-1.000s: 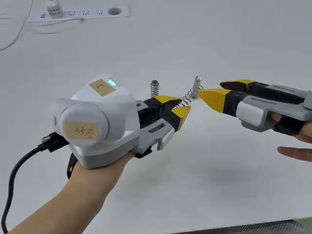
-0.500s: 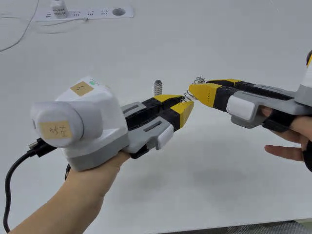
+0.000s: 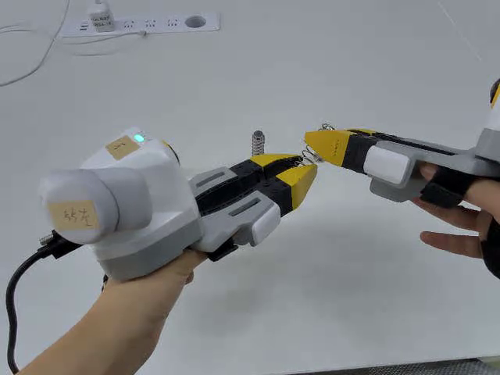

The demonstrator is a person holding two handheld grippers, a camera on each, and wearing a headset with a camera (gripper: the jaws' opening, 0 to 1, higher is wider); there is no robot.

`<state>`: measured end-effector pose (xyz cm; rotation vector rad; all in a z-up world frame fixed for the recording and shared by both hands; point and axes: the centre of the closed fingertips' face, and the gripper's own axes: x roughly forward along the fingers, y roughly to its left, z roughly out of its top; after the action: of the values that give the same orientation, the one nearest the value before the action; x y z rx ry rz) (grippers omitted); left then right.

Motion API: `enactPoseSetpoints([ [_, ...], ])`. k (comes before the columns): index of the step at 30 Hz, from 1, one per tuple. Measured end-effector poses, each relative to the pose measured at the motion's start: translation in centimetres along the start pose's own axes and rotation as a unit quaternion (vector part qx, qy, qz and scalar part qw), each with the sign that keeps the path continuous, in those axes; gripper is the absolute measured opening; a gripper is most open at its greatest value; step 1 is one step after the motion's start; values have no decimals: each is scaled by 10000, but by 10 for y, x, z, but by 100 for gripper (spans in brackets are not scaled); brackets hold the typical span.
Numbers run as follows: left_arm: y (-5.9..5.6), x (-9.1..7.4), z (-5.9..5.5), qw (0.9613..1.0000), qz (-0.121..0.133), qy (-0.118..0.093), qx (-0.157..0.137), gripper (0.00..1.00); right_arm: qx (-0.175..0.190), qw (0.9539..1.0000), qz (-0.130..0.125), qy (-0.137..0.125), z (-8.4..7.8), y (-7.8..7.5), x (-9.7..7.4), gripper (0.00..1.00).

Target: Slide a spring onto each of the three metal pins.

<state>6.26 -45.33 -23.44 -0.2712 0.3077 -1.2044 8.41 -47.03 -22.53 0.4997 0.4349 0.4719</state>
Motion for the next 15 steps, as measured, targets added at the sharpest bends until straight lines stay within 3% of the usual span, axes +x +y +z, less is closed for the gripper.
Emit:
enactPoseSetpoints([
  [15, -1, -2, 3, 10000, -3, 26, 3, 11, -52, 9999, 133, -74, 3, 5, 1, 15],
])
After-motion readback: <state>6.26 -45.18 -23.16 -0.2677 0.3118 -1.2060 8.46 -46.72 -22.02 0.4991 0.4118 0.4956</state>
